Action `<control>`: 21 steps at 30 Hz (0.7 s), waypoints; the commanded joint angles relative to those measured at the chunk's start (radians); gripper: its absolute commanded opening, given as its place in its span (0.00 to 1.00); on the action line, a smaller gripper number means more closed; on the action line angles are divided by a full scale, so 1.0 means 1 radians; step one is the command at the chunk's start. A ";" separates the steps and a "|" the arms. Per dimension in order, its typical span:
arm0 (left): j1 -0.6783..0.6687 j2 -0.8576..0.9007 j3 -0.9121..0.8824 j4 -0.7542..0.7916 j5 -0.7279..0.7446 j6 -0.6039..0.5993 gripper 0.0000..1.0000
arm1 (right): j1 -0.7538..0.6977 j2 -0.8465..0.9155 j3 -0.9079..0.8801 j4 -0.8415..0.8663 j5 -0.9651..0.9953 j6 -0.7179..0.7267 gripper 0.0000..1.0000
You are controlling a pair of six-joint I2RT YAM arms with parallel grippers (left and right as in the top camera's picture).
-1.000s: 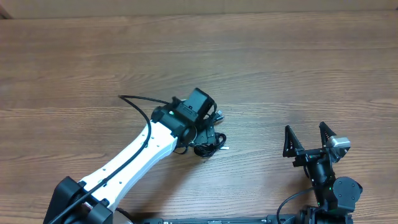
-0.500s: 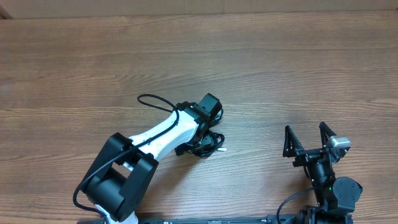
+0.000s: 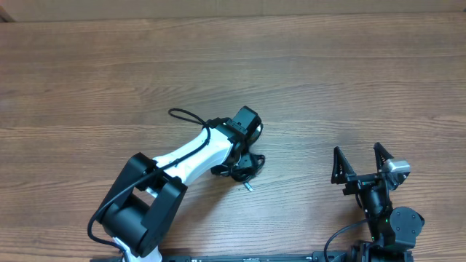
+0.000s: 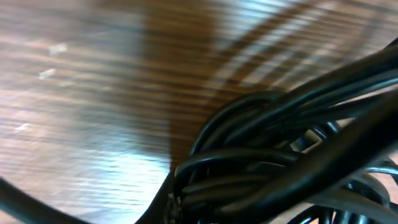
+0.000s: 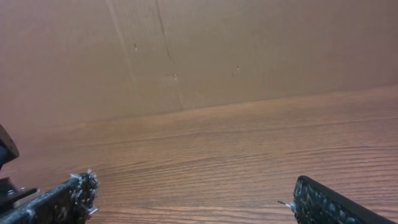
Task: Untangle cables
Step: 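Lift the bundle with the left gripper toward the right gripper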
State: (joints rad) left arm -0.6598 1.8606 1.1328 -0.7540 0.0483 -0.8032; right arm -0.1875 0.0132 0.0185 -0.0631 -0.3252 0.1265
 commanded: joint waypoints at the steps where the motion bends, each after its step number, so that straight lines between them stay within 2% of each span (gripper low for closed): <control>1: -0.001 -0.132 0.047 0.020 0.133 0.277 0.04 | 0.006 -0.006 -0.010 0.005 0.010 0.001 1.00; 4: -0.002 -0.237 0.048 0.033 0.227 0.460 0.04 | 0.006 -0.006 -0.010 0.005 0.010 0.001 1.00; 8: -0.001 -0.373 0.048 0.014 0.321 0.628 0.04 | 0.006 -0.006 -0.010 0.005 0.010 0.001 1.00; 16: -0.001 -0.474 0.048 -0.013 0.386 0.813 0.04 | 0.006 -0.006 -0.010 0.005 0.010 0.001 1.00; 18: -0.001 -0.475 0.048 -0.001 0.542 0.939 0.04 | 0.007 -0.006 -0.010 0.006 -0.051 0.074 1.00; 21: -0.001 -0.475 0.048 0.020 0.732 1.012 0.04 | 0.007 -0.006 -0.010 0.010 -0.192 0.247 1.00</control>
State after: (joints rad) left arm -0.6598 1.4136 1.1584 -0.7563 0.5289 0.0639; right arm -0.1871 0.0132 0.0185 -0.0628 -0.3862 0.2146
